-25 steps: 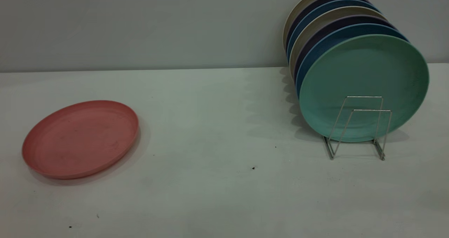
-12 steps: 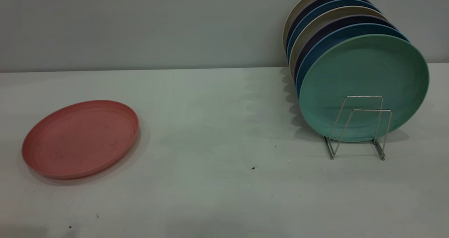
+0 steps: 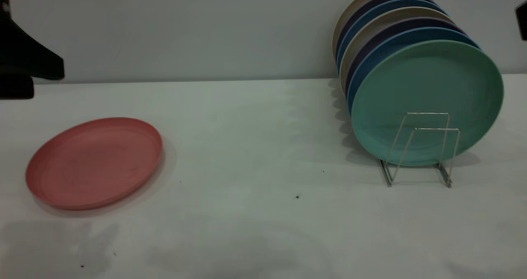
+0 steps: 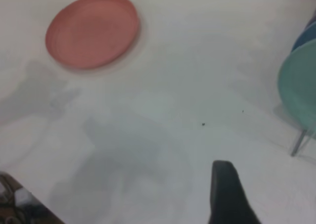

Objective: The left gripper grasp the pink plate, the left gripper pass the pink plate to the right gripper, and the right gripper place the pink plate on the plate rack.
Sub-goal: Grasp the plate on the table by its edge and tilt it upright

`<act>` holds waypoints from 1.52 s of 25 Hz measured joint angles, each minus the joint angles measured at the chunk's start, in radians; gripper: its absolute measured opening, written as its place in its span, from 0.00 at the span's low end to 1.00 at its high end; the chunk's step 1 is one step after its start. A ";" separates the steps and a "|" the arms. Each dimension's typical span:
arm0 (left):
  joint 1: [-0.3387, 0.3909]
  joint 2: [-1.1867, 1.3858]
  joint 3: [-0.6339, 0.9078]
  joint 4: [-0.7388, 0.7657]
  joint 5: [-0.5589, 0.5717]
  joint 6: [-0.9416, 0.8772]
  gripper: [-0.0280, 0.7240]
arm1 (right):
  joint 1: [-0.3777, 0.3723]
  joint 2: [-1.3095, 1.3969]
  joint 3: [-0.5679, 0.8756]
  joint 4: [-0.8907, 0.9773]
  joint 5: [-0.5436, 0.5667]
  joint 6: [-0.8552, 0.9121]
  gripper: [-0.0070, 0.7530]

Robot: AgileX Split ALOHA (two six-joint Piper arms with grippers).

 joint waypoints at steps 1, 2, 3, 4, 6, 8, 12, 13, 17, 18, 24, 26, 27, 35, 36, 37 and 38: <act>0.035 0.023 -0.007 -0.027 0.024 0.033 0.68 | 0.000 0.014 -0.008 0.000 0.000 -0.001 0.59; 0.068 0.050 -0.015 -0.055 0.058 0.070 0.68 | 0.000 0.025 -0.014 0.001 0.000 -0.001 0.59; 0.110 0.079 -0.022 -0.070 0.084 0.090 0.68 | 0.000 0.033 -0.016 0.002 0.000 -0.002 0.59; 0.145 0.102 -0.031 -0.084 0.108 0.106 0.68 | 0.000 0.038 -0.016 0.002 0.000 -0.002 0.59; 0.222 0.158 -0.043 -0.099 0.119 0.128 0.68 | 0.000 0.041 -0.017 0.005 0.000 -0.002 0.59; 0.276 0.213 -0.048 -0.105 0.108 0.139 0.68 | 0.000 0.041 -0.017 0.005 0.000 -0.002 0.59; 0.299 0.334 -0.048 -0.165 0.105 0.204 0.68 | 0.000 0.041 -0.017 0.014 -0.005 -0.004 0.59; 0.299 0.373 -0.048 -0.204 0.107 0.238 0.68 | 0.000 0.041 -0.017 0.021 -0.008 -0.008 0.59; 0.299 0.495 -0.076 -0.352 0.106 0.344 0.68 | 0.000 0.041 -0.017 0.068 -0.017 -0.046 0.59; 0.299 0.530 -0.089 -0.374 0.103 0.351 0.68 | 0.000 0.045 -0.017 0.086 -0.022 -0.068 0.59; 0.271 0.649 -0.160 -0.395 0.085 0.318 0.67 | 0.000 0.107 -0.029 0.156 -0.049 -0.147 0.59; 0.251 0.671 -0.183 -0.396 0.064 0.306 0.66 | 0.000 0.143 -0.030 0.163 -0.057 -0.161 0.59; 0.244 0.679 -0.195 -0.396 0.054 0.301 0.66 | 0.000 0.161 -0.030 0.165 -0.062 -0.166 0.59; 0.236 0.755 -0.228 -0.335 0.070 0.225 0.65 | 0.000 0.249 -0.030 0.206 -0.076 -0.215 0.59; 0.240 0.756 -0.228 -0.321 0.069 0.207 0.65 | 0.000 0.252 -0.030 0.209 -0.077 -0.216 0.59; 0.249 0.756 -0.228 -0.304 0.066 0.188 0.65 | 0.000 0.255 -0.031 0.210 -0.078 -0.218 0.59; 0.257 0.756 -0.228 -0.285 0.063 0.168 0.65 | 0.000 0.257 -0.031 0.210 -0.081 -0.218 0.59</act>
